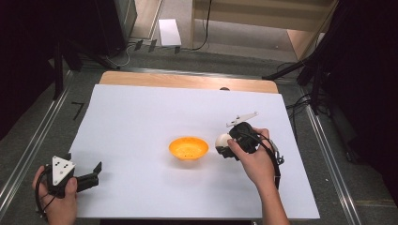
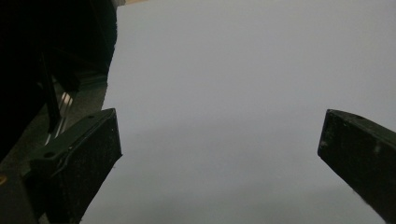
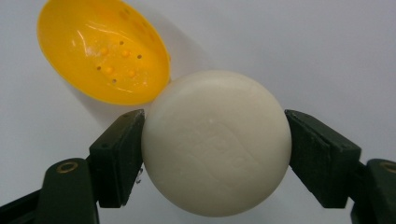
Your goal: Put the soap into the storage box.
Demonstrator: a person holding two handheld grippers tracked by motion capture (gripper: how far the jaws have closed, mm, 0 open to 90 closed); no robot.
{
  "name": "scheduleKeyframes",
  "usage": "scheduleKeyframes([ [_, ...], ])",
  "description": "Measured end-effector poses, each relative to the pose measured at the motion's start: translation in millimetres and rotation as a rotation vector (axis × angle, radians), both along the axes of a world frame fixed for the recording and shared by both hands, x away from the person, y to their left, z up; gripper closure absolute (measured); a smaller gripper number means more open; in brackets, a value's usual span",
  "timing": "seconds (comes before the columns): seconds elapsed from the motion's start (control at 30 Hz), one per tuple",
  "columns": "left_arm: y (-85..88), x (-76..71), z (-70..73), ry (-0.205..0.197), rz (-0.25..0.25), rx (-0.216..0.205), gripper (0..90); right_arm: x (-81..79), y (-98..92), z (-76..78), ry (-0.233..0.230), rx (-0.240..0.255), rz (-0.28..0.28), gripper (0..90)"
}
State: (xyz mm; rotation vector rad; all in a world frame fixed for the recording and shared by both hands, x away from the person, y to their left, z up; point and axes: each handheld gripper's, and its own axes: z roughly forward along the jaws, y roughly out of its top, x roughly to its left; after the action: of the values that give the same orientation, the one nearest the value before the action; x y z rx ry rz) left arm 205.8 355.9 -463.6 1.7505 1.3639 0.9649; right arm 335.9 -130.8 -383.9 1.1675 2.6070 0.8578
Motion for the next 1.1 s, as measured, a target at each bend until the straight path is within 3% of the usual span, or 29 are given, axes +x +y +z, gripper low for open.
scheduleKeyframes([
  [1.1, 0.5, 0.1, 0.0, 0.0, -0.002, -0.005, 0.0, 4.9, 52.5, 5.7, 0.011, 0.018, 0.084, 24.7],
])
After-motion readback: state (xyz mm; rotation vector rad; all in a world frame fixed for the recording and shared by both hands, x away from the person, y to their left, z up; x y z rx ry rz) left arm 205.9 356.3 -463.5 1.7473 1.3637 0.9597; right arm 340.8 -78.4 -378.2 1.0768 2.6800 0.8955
